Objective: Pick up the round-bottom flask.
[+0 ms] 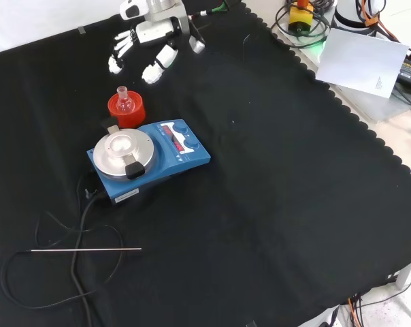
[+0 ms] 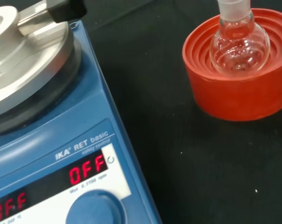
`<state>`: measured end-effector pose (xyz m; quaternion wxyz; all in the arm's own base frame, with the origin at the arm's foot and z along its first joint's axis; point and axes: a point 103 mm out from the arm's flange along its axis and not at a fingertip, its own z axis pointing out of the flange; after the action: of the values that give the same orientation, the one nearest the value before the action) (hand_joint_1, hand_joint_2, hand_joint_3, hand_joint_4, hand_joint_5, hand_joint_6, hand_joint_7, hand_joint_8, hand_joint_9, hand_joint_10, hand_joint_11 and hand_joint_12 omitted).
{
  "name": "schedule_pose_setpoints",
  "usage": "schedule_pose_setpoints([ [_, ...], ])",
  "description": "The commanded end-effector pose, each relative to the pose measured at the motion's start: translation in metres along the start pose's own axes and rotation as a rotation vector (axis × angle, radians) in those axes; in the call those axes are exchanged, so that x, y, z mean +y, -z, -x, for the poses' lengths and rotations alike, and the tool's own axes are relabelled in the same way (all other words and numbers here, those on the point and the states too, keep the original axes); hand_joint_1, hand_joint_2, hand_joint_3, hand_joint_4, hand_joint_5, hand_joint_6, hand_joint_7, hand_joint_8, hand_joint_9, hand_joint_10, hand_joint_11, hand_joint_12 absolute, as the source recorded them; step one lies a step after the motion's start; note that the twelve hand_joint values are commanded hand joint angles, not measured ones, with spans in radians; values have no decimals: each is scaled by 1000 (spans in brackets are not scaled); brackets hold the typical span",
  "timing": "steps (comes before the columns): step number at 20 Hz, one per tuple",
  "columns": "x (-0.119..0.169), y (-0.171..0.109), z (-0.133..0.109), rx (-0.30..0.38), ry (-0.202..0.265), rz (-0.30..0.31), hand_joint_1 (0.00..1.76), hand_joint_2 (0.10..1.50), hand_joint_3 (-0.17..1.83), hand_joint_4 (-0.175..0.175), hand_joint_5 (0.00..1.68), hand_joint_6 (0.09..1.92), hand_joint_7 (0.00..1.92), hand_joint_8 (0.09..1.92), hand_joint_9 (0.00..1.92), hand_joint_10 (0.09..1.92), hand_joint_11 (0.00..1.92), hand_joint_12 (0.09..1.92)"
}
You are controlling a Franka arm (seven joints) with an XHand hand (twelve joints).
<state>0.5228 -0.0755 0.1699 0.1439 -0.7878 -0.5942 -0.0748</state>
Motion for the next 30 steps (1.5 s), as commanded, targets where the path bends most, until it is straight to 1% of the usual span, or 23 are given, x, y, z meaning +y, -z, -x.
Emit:
schedule_pose_setpoints([
  [1,8,-13,13,26,-26,28,701,1028,-175,-70,491,87,160,626,344,691,0,1335],
  [5,11,-21,23,28,-42,33,740,1003,-175,-69,497,87,154,627,335,693,0,1320],
  [8,15,-28,30,22,-64,23,758,998,-175,-69,508,87,153,628,333,695,0,1317],
  [11,19,-33,35,25,-74,14,761,998,-175,-69,513,87,152,628,333,696,0,1317],
  [15,24,-41,42,41,-83,2,756,996,-175,-69,515,87,152,629,332,697,0,1323],
  [18,28,-46,44,45,-79,1,742,992,-175,-69,515,87,153,629,332,698,0,1327],
  [22,31,-51,48,73,-83,5,728,990,-175,-69,515,87,152,630,333,700,0,1337],
  [25,30,-55,50,112,-94,18,725,988,-175,-70,518,87,153,631,337,703,0,1341],
  [30,31,-62,52,123,-97,19,729,989,-175,-74,540,87,175,641,355,708,0,1363],
])
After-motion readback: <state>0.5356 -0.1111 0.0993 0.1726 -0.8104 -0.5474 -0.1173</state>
